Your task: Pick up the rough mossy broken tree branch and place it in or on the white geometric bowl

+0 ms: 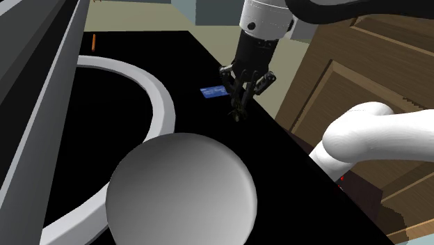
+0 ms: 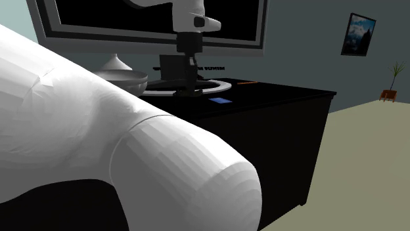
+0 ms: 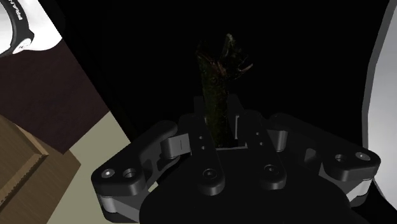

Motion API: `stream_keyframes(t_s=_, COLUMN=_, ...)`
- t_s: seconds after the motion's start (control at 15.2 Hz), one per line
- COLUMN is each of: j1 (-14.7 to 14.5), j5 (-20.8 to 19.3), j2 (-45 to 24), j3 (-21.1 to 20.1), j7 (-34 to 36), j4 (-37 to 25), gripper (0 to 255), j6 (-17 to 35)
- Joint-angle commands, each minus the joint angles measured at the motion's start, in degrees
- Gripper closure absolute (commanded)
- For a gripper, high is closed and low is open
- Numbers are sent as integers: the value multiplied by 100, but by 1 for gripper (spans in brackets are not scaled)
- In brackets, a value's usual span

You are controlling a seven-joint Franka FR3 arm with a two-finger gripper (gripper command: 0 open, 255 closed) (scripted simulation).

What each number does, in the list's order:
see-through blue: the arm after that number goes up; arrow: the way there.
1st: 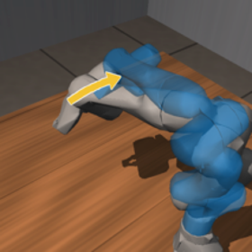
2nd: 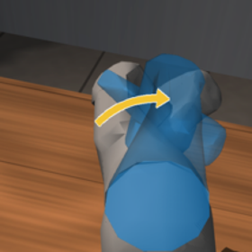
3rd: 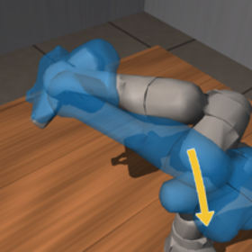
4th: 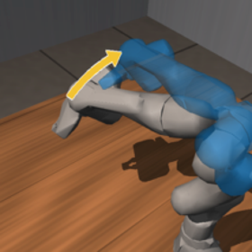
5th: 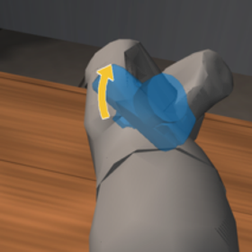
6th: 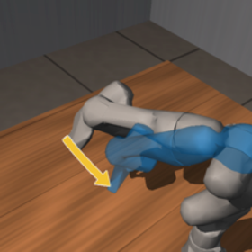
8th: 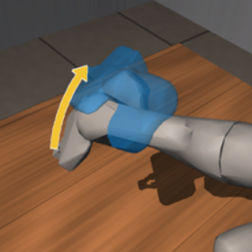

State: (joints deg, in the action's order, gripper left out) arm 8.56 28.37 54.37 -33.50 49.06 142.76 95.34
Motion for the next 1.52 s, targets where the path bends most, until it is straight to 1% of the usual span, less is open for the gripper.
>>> stream_keyframes(t_s=0.0, j1=32, j5=-67, j2=-33, j3=67, j7=6, j4=-160, gripper=255, j6=-132)
stream_keyframes(t_s=1.45, j1=289, j5=-562, j2=-593, j3=539, j7=216, j4=-2088, gripper=255, j6=-1516)
